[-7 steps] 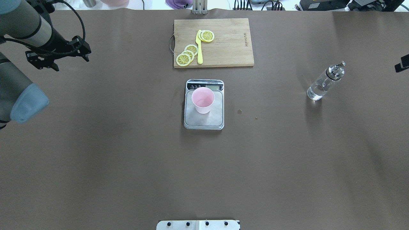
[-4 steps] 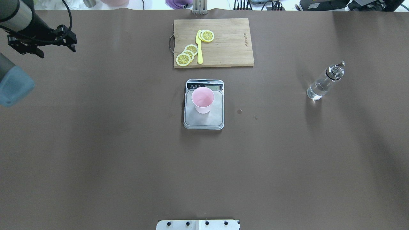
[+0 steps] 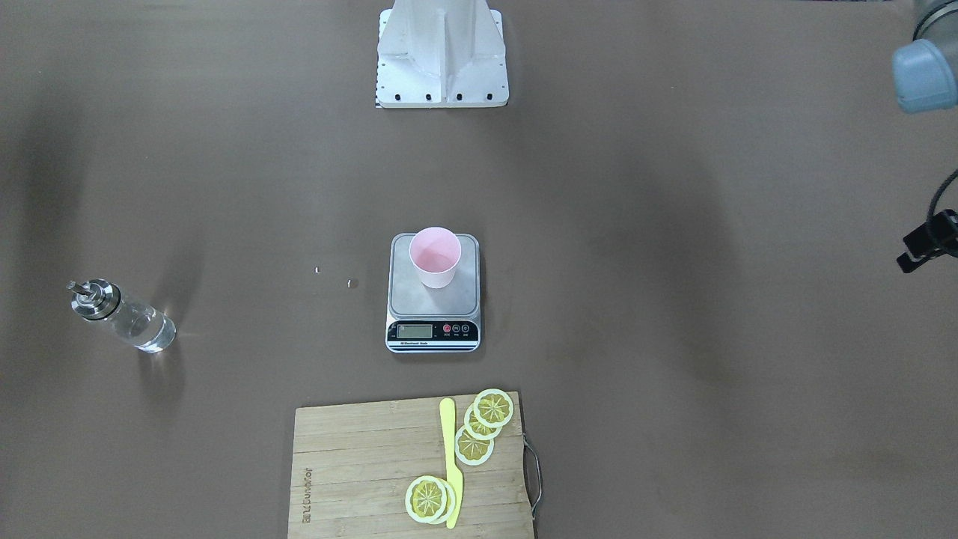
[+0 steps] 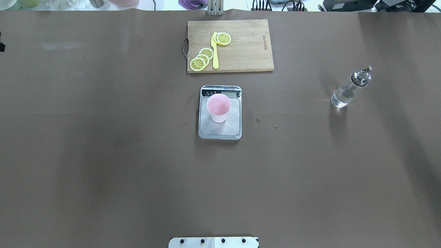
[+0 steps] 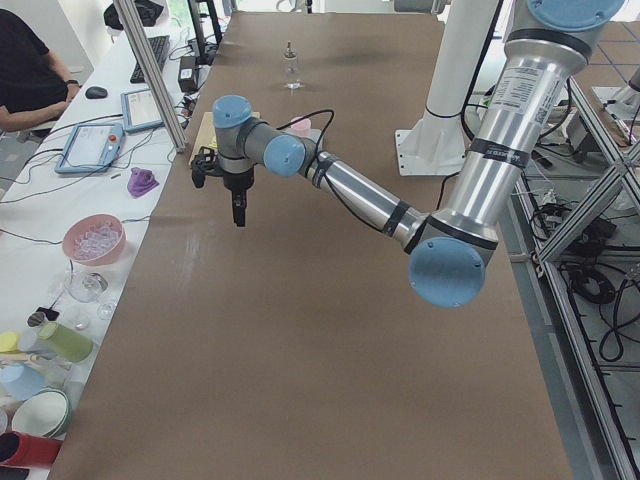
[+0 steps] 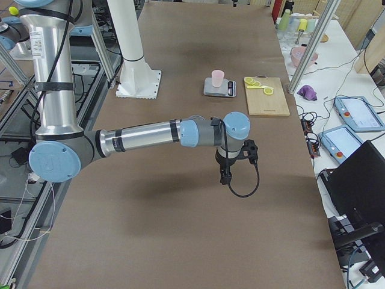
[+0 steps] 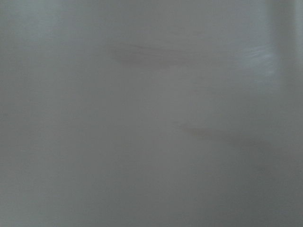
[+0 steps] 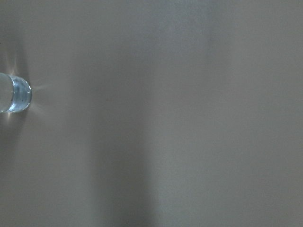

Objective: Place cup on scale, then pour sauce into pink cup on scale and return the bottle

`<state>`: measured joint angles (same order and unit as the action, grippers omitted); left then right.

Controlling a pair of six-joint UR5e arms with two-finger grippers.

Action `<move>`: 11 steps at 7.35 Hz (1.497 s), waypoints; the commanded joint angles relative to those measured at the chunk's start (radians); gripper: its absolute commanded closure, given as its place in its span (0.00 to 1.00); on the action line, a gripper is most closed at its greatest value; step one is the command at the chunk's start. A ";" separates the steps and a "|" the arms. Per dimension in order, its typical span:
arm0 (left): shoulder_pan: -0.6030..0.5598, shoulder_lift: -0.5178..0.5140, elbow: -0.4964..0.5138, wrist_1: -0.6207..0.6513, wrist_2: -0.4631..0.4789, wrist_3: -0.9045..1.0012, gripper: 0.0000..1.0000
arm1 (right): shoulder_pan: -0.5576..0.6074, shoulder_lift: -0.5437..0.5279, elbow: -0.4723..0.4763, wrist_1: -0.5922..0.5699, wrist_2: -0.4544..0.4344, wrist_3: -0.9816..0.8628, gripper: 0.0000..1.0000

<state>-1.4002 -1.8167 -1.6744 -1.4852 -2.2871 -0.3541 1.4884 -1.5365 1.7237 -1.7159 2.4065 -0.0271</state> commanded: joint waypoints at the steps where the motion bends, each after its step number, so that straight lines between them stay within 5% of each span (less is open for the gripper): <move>1: -0.115 0.077 0.097 -0.013 -0.038 0.208 0.02 | 0.020 -0.023 -0.016 0.004 0.049 -0.004 0.00; 11: -0.187 0.191 0.114 -0.167 -0.072 0.204 0.02 | 0.056 -0.028 -0.013 -0.004 0.045 0.007 0.00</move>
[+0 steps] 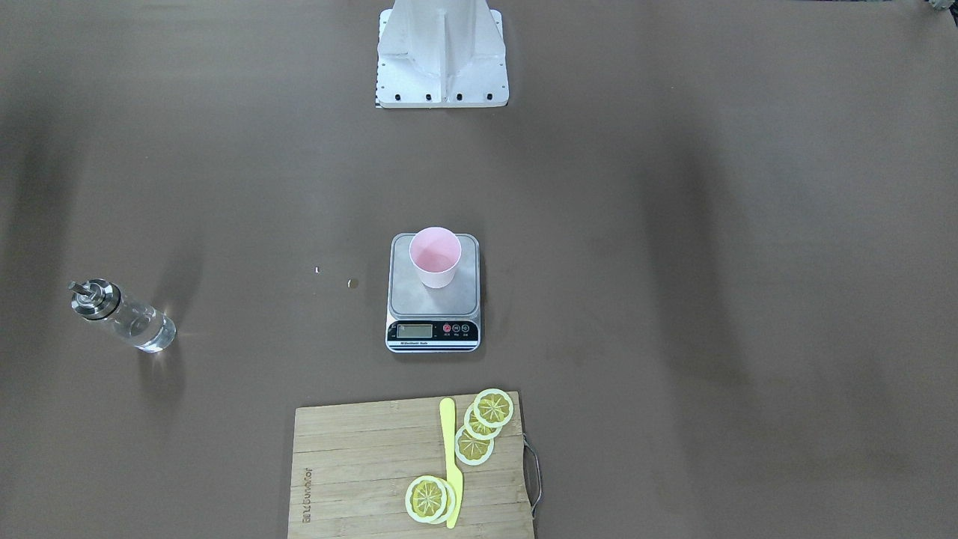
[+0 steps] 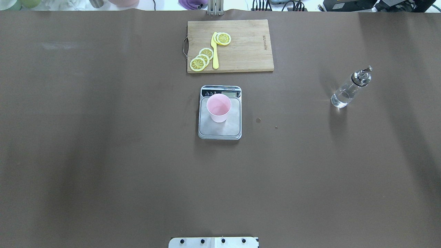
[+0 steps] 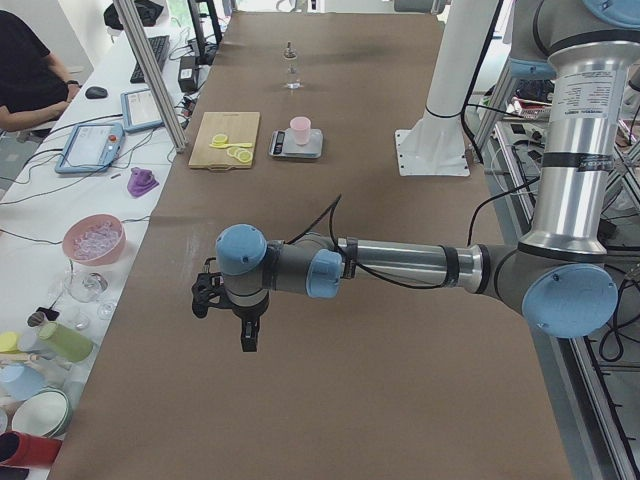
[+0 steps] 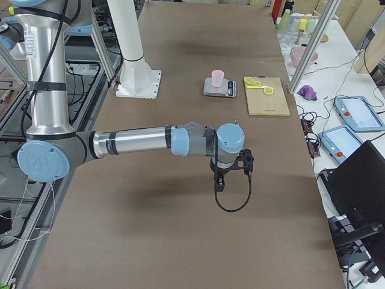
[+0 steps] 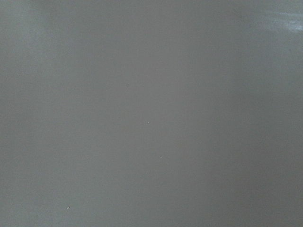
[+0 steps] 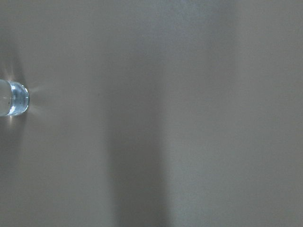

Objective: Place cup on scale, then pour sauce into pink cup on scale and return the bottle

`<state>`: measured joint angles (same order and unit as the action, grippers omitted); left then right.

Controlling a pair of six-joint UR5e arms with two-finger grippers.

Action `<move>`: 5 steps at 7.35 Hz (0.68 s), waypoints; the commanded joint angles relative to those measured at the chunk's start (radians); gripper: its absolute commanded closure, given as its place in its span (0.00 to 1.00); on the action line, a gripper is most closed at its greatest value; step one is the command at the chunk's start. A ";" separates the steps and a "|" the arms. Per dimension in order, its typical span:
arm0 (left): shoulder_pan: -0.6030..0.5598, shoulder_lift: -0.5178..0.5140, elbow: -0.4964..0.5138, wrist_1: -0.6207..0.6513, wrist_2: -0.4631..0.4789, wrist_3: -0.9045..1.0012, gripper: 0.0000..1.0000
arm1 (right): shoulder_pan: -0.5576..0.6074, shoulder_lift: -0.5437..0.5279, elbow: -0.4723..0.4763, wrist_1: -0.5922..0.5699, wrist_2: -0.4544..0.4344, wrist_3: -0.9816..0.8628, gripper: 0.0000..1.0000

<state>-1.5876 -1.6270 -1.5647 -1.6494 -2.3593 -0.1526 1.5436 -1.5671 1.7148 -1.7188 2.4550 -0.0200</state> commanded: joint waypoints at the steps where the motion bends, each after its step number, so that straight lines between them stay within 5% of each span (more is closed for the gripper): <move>1: 0.001 0.001 0.012 -0.003 0.000 0.004 0.02 | 0.001 0.005 -0.011 -0.002 -0.005 0.000 0.00; 5: 0.000 0.001 0.015 -0.001 0.002 0.004 0.02 | 0.000 0.004 -0.008 -0.001 -0.036 0.000 0.00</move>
